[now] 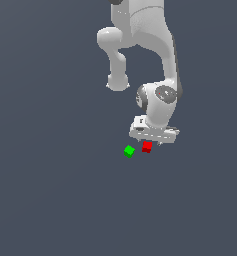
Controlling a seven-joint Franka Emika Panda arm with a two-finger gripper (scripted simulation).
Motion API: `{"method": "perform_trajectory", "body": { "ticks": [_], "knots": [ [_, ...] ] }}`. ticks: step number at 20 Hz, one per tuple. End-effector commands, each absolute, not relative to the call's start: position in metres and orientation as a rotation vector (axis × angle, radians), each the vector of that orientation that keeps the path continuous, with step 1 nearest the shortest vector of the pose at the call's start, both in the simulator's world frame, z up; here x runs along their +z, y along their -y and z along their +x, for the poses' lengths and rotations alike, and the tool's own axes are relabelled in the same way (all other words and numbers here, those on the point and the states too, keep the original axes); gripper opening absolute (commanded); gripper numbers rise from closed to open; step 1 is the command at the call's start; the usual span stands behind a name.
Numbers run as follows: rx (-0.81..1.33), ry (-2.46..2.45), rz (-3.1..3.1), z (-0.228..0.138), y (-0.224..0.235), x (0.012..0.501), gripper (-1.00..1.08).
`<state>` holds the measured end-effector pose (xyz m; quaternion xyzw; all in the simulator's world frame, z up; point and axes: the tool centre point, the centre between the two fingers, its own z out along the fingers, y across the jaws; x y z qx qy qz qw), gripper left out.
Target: Stack the red cube on top of the green cube.
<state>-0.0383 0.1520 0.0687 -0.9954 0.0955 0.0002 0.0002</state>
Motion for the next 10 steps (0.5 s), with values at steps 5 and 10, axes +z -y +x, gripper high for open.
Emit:
{"method": "perform_trajectory", "body": {
  "ticks": [5,10],
  "knots": [
    [0.0,-0.3,-3.127,-0.0369,-0.1497,0.0699,1.0],
    [0.0,-0.3,-3.127,-0.0372,-0.1504,0.0666,1.0]
  ]
}}
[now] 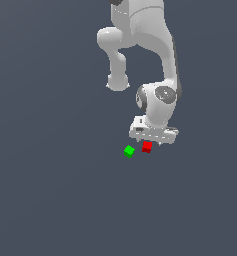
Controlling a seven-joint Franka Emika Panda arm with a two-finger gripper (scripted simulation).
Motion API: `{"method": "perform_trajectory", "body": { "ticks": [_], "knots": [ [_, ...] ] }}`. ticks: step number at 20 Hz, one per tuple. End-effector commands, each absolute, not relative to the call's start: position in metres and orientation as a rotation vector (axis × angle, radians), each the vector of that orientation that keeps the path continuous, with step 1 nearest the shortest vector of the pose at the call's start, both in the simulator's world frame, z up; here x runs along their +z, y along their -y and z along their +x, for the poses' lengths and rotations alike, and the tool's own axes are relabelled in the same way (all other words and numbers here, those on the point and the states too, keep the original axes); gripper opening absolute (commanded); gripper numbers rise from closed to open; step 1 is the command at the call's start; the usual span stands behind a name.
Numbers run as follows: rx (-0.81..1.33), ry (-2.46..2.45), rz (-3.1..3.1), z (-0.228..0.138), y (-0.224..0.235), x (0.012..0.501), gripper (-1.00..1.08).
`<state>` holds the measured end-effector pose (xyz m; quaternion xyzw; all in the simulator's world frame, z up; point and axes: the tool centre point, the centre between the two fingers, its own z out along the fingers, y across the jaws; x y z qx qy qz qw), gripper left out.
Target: Stack the red cube on top of the green cube.
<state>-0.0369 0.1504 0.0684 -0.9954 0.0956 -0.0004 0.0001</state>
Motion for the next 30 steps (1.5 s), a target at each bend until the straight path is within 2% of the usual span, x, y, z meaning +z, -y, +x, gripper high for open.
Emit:
{"method": "perform_trajectory", "body": {
  "ticks": [1,15,16,30],
  "knots": [
    [0.0,-0.3,-3.127,-0.037,-0.15,0.064,1.0],
    [0.0,-0.3,-3.127,-0.037,-0.149,0.02,1.0],
    [0.0,-0.3,-3.127,-0.037,-0.149,0.02,-1.0],
    [0.0,-0.298,-3.127,-0.037,-0.15,0.025,-1.0]
  ]
}}
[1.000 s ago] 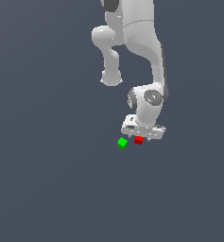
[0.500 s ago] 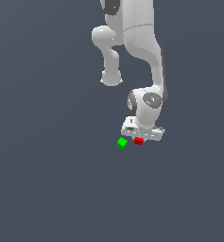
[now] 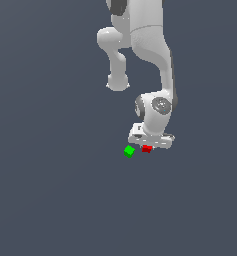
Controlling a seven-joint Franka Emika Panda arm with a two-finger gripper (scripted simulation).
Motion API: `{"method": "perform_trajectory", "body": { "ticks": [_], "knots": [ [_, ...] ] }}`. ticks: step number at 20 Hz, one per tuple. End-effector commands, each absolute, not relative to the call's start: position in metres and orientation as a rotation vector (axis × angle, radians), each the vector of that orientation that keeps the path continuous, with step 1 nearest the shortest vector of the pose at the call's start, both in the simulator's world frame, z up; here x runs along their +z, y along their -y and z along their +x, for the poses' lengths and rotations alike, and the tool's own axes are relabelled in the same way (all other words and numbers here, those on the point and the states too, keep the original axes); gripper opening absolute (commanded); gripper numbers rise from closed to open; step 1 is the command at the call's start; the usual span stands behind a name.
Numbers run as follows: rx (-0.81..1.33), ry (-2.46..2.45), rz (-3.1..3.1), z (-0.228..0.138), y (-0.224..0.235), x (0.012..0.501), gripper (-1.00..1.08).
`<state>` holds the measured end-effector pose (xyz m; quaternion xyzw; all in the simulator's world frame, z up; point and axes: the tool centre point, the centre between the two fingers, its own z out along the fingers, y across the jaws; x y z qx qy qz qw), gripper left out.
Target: Stack the red cube on top of the green cube.
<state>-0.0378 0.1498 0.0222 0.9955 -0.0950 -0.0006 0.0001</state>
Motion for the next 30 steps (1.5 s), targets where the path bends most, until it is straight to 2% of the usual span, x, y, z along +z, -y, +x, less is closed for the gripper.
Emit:
{"method": "perform_trajectory", "body": {
  "ticks": [1,17,24,30],
  "knots": [
    [0.0,0.298,3.128,-0.037,-0.15,0.028,-1.0],
    [0.0,0.299,3.128,-0.038,-0.149,0.115,-1.0],
    [0.001,0.299,3.128,-0.037,-0.148,0.117,-1.0],
    [0.001,0.299,3.127,-0.031,-0.124,0.103,-1.0]
  ]
}}
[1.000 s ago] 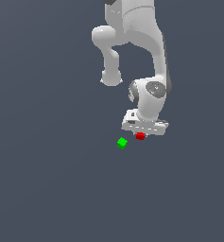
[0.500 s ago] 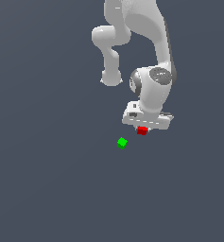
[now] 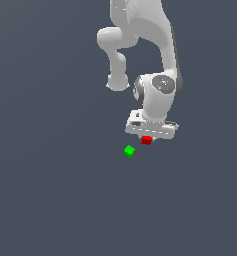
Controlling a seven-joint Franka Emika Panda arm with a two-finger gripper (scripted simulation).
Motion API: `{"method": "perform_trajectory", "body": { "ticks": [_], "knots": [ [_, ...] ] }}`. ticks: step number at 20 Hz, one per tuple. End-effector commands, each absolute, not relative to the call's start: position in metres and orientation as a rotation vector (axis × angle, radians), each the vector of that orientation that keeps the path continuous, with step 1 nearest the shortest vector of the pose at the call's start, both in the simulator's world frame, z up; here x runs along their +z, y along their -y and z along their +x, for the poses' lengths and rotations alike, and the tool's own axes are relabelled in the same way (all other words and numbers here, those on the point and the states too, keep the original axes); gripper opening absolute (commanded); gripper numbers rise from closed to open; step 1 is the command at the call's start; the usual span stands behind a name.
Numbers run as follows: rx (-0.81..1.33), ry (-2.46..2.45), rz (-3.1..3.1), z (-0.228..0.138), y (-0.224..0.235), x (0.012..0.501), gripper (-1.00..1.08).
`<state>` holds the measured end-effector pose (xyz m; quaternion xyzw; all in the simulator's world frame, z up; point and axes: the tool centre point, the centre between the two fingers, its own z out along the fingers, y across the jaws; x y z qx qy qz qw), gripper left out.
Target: Stack the red cube on top of the green cube.
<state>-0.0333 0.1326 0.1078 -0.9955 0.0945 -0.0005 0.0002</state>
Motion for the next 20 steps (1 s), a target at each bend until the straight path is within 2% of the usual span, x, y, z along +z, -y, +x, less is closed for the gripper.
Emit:
{"method": "perform_trajectory", "body": {
  "ticks": [1,8,14,15,20],
  "knots": [
    [-0.001,-0.299,-3.127,-0.03,-0.117,0.099,-1.0],
    [0.0,-0.299,-3.128,-0.016,-0.069,0.07,-1.0],
    [0.0,-0.299,-3.127,-0.011,-0.056,0.062,-1.0],
    [0.0,-0.299,-3.127,-0.011,-0.056,0.062,1.0],
    [0.0,-0.299,-3.127,-0.011,-0.056,0.062,1.0]
  ]
}}
